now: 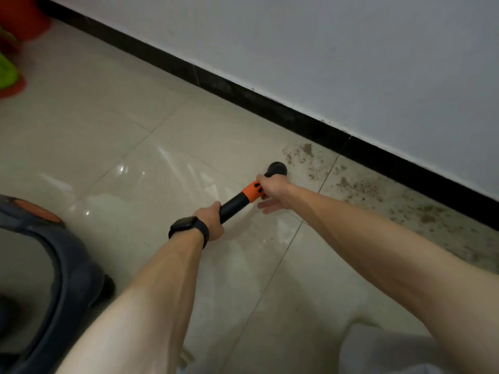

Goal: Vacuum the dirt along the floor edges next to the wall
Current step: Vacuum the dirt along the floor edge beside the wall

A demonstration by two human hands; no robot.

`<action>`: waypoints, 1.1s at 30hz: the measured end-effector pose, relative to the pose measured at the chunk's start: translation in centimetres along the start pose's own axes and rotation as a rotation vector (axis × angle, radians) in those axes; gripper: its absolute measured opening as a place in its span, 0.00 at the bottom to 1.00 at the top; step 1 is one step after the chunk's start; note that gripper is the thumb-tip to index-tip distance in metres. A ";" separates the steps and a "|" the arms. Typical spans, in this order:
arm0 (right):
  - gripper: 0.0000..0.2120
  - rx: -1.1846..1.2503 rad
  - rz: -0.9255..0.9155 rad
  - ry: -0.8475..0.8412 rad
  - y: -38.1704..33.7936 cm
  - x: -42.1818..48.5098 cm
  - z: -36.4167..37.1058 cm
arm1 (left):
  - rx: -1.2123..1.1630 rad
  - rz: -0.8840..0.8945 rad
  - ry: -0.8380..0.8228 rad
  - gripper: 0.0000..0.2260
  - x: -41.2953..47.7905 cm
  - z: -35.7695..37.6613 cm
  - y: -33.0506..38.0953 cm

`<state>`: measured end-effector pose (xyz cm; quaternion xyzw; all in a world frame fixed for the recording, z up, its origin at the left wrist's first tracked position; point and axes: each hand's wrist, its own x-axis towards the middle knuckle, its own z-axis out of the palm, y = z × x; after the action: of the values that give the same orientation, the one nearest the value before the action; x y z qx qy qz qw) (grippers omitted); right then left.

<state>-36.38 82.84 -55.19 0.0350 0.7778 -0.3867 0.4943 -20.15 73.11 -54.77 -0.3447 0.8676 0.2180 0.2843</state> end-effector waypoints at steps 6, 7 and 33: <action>0.22 0.121 -0.081 -0.046 1.3 -1.3 1.5 | 0.016 0.016 0.010 0.17 0.5 -0.1 0.4; 0.22 0.124 -0.084 -0.043 1.5 -1.4 1.4 | 0.018 0.013 0.005 0.18 0.6 0.1 0.6; 0.21 0.435 -0.058 0.212 -0.1 4.3 1.5 | -0.030 0.112 0.115 0.19 4.8 3.2 5.0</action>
<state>-37.49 80.41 -58.93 0.1588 0.7243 -0.5533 0.3794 -25.53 76.01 -59.34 -0.3117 0.8972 0.2262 0.2162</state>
